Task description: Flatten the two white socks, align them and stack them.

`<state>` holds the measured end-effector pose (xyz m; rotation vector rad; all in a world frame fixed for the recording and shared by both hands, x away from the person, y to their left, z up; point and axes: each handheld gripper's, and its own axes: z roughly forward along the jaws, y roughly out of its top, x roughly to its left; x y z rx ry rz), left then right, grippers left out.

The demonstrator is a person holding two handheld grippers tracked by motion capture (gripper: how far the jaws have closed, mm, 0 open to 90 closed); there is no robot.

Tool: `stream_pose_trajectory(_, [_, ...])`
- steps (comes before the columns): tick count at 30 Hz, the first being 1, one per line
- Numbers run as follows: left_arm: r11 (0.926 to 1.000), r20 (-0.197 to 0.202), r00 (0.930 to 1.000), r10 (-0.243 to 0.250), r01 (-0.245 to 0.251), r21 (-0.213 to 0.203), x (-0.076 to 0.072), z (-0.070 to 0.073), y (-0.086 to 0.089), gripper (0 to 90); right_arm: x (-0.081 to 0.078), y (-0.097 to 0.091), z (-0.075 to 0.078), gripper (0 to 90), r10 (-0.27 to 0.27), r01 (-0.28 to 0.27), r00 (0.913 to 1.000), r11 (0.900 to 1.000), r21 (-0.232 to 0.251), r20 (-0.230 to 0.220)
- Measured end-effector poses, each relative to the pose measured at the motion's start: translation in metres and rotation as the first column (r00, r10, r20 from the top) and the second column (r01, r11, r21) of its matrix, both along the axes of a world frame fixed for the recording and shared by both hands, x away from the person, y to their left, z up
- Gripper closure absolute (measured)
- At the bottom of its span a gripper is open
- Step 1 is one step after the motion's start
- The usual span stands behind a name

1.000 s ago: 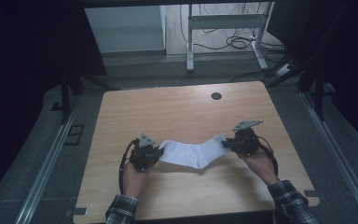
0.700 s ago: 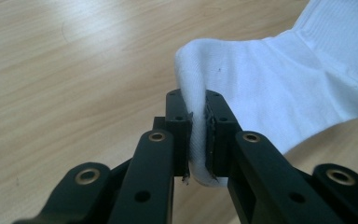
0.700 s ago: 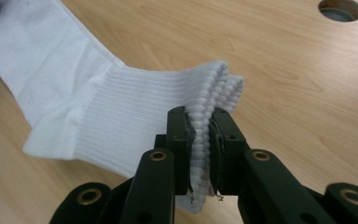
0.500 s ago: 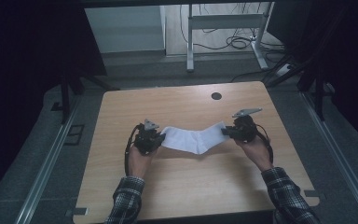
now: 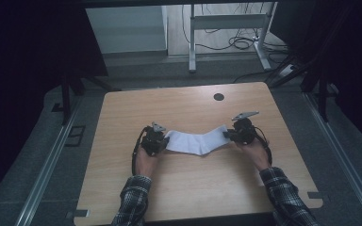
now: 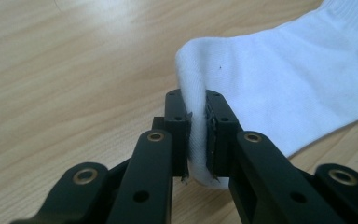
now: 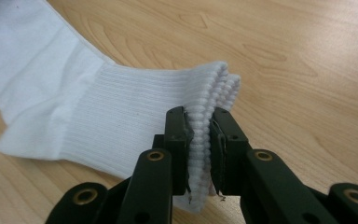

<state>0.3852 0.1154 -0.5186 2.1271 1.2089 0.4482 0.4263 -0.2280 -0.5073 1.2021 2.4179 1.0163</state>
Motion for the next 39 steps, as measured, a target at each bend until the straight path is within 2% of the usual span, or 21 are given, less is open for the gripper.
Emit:
stream_pose_trajectory(6, [0.9995,-0.032,0.9995,-0.002,0.003,0.031,0.002,-0.011,0.0,80.0,0.001,0.003,-0.012,73.2,0.006,-0.007,1.0,0.9989,-0.046,-0.003])
stream_pose_trajectory(10, [0.9998,-0.029,0.9994,0.02,-0.02,-0.001,0.002,-0.012,0.003,74.6,0.001,0.003,-0.015,68.7,0.002,-0.002,1.0,0.9987,-0.051,0.004])
stream_pose_trajectory(15, [0.9987,-0.007,0.9992,0.041,-0.041,-0.032,0.001,-0.007,0.007,61.0,0.001,-0.001,-0.009,58.7,-0.002,0.002,0.9998,0.9994,-0.034,0.019])
stream_pose_trajectory(25, [0.999,0.02,0.9997,0.012,-0.011,-0.044,-0.006,0.006,0.004,50.6,-0.006,-0.003,0.0,43.2,0.007,-0.007,0.9998,0.9999,0.01,0.019])
stream_pose_trajectory(28, [0.9989,0.016,0.9998,-0.009,0.01,-0.046,-0.01,0.011,0.004,45.4,-0.008,-0.004,0.005,40.2,0.016,-0.017,0.9995,0.9996,0.021,0.027])
stream_pose_trajectory(32, [0.9983,0.018,0.9994,-0.029,0.03,-0.05,-0.015,0.015,0.005,42.8,-0.012,-0.006,0.012,38.6,0.033,-0.034,0.999,0.9992,0.023,0.03])
stream_pose_trajectory(39, [0.9958,0.01,0.999,-0.044,0.045,-0.08,-0.027,0.022,0.011,32.9,-0.022,-0.011,0.023,32.0,0.04,-0.042,0.9983,0.9987,0.03,0.042])
